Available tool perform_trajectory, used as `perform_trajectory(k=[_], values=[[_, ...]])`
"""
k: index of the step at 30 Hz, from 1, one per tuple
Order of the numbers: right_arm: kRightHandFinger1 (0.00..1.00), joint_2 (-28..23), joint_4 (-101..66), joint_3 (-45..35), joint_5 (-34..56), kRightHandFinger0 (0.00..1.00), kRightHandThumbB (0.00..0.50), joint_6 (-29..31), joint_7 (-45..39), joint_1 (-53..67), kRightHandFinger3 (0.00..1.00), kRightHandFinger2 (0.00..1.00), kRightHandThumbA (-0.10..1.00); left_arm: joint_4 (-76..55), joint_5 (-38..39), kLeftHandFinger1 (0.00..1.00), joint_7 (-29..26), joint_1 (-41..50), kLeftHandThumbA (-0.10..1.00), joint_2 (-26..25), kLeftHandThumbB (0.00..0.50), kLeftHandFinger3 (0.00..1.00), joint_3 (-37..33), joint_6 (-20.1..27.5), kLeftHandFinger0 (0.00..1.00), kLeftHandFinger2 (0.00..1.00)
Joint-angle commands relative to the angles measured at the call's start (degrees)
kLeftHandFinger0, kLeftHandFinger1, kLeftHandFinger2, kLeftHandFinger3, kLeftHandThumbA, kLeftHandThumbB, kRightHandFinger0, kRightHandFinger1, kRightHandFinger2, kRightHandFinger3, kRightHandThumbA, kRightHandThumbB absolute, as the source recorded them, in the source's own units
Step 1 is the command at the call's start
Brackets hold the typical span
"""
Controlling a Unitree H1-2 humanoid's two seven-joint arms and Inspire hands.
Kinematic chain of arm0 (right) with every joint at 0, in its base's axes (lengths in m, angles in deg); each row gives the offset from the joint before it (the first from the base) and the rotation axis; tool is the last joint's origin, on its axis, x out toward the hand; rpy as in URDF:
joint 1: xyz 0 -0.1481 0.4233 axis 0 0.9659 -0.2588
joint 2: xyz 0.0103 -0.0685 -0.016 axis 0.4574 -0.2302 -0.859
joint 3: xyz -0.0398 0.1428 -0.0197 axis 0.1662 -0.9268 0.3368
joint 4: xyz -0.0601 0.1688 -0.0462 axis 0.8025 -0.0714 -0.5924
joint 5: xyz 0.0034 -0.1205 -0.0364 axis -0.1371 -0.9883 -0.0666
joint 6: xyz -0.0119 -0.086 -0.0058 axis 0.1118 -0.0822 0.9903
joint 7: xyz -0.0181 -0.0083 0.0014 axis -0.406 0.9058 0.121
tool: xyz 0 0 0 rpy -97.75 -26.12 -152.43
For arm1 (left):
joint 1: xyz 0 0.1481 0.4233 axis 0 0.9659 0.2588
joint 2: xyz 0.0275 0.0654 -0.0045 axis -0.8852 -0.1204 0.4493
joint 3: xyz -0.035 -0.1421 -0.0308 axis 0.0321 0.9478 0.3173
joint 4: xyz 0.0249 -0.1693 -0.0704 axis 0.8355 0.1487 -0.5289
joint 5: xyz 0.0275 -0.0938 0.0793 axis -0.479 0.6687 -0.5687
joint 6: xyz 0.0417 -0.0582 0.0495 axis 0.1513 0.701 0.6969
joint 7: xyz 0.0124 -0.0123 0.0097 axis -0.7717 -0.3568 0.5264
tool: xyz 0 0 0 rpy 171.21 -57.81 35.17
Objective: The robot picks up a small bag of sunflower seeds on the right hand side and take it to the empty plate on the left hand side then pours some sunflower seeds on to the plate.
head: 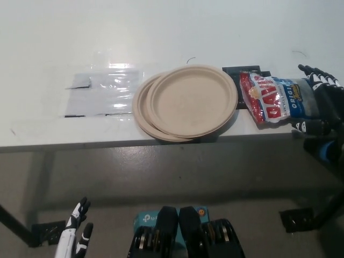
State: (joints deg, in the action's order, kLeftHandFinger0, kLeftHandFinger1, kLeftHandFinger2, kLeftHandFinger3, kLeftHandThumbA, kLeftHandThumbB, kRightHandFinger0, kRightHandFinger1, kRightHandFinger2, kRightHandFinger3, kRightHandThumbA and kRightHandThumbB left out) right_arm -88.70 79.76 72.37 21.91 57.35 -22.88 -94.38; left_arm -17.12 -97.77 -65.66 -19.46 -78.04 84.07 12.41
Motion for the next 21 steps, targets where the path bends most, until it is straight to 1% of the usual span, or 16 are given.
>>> perform_trajectory(k=[1,2,4,9,10,11,16,18,19,21], values=[[1.00,-1.68,1.65,0.30,0.31,1.00,0.409,-0.43,-0.56,-3.54,1.00,1.00,1.00,-2.07,-0.98,1.00,0.20,0.67,1.00,-0.93,0.096,1.00,-0.51,0.13,1.00,1.00],[1.00,-1.64,2.39,0.48,0.13,1.00,0.405,-0.31,-0.24,-3.76,1.00,1.00,1.00,-2.18,-1.35,1.00,0.24,0.63,1.00,-1.06,0.105,1.00,-0.57,-0.04,1.00,1.00],[1.00,-1.82,4.24,1.17,-0.55,1.00,0.402,0.02,0.37,-4.35,1.00,1.00,1.00,-1.73,-1.85,1.00,-0.01,0.44,1.00,-1.23,0.085,1.00,-0.56,0.30,1.00,1.00],[1.00,-1.92,5.96,1.89,-0.83,1.00,0.403,-0.37,0.70,-4.96,1.00,1.00,1.00,-1.74,-1.75,1.00,0.13,0.46,1.00,-1.29,0.078,1.00,-0.61,0.22,1.00,1.00],[1.00,-1.93,6.24,2.01,-0.97,1.00,0.398,-0.41,0.87,-5.06,1.00,1.00,1.00,-1.93,-1.75,1.00,0.12,0.51,1.00,-1.24,0.071,1.00,-0.62,0.17,1.00,1.00],[1.00,-1.99,6.32,2.14,-1.03,1.00,0.402,-0.66,0.61,-5.14,1.00,1.00,1.00,-1.74,-1.64,1.00,0.07,0.42,1.00,-1.24,0.065,1.00,-0.63,0.49,1.00,1.00],[1.00,-1.75,7.57,2.22,-0.82,1.00,0.391,-1.22,0.47,-5.88,1.00,1.00,1.00,-1.62,-1.24,1.00,0.32,0.19,1.00,-1.33,0.068,1.00,-0.61,0.32,1.00,1.00],[1.00,-1.65,7.82,2.15,-0.82,1.00,0.392,-1.02,1.13,-5.88,1.00,1.00,1.00,-1.55,-1.61,1.00,0.27,0.22,1.00,-1.37,0.062,1.00,-0.71,0.28,1.00,1.00],[1.00,-1.59,7.43,1.98,-0.57,1.00,0.404,-1.23,0.94,-5.70,1.00,1.00,1.00,-1.53,-1.80,1.00,0.24,0.27,1.00,-1.41,0.064,1.00,-0.80,0.46,1.00,1.00],[1.00,-1.52,7.57,1.81,-0.29,1.00,0.403,-1.14,1.03,-5.75,1.00,1.00,1.00,-2.28,-2.02,1.00,0.52,0.51,1.00,-1.42,0.062,1.00,-0.89,-0.58,1.00,1.00]])
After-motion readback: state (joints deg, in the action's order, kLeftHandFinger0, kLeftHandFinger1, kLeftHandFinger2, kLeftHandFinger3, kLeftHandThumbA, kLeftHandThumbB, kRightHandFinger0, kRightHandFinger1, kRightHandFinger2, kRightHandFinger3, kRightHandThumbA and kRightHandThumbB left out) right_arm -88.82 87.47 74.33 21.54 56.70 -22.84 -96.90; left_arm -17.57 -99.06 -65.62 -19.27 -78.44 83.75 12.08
